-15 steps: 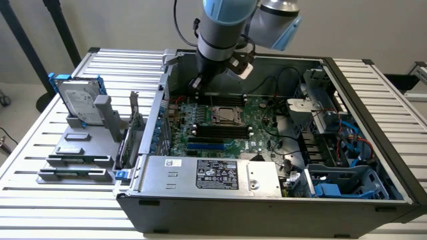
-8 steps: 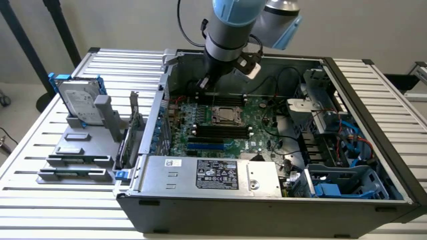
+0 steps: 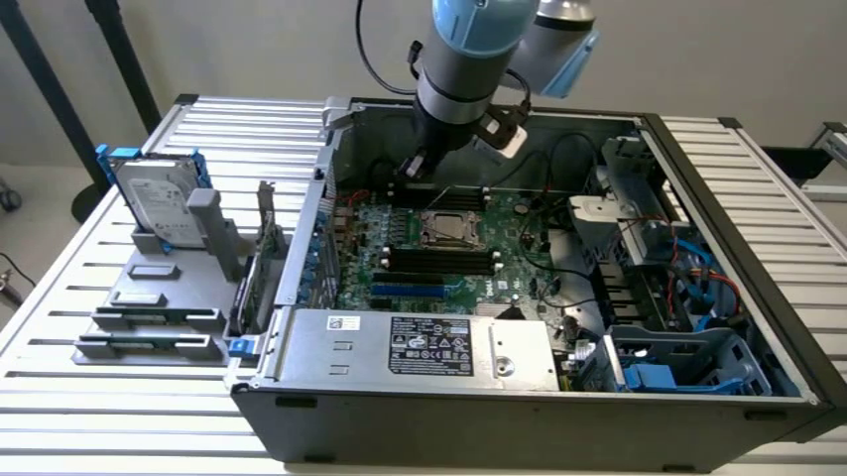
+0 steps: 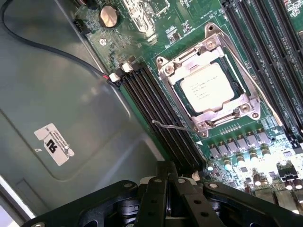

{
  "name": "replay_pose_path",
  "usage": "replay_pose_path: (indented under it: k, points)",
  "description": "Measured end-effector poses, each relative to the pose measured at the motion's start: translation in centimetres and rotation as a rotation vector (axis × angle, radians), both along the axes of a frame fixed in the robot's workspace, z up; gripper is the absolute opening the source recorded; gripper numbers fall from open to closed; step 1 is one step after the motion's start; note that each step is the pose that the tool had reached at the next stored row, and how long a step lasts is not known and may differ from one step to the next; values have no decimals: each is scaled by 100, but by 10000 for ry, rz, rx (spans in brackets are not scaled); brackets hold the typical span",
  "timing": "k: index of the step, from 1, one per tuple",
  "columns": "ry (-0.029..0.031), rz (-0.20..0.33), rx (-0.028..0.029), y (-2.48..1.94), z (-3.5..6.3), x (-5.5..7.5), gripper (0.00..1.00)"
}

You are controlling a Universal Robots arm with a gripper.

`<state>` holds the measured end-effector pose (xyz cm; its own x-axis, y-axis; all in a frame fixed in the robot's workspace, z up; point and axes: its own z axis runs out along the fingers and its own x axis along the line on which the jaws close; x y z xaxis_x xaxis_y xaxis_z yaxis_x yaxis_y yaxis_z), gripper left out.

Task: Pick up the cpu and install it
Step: 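Install the first cpu locking lever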

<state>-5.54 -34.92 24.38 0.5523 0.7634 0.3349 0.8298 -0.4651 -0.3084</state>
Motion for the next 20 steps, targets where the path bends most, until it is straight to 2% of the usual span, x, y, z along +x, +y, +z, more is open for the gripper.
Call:
replay_pose_path:
  k: [4,8,16,18,20]
  points:
    - [-64,-6,6,-28,-69,0,11]
    - [-196,-7,4,-49,-126,-5,11]
    - [-542,-7,6,-86,-217,-105,11]
    - [-657,-6,6,-87,-233,-130,11]
    - [-814,-5,-2,-87,-245,-145,11]
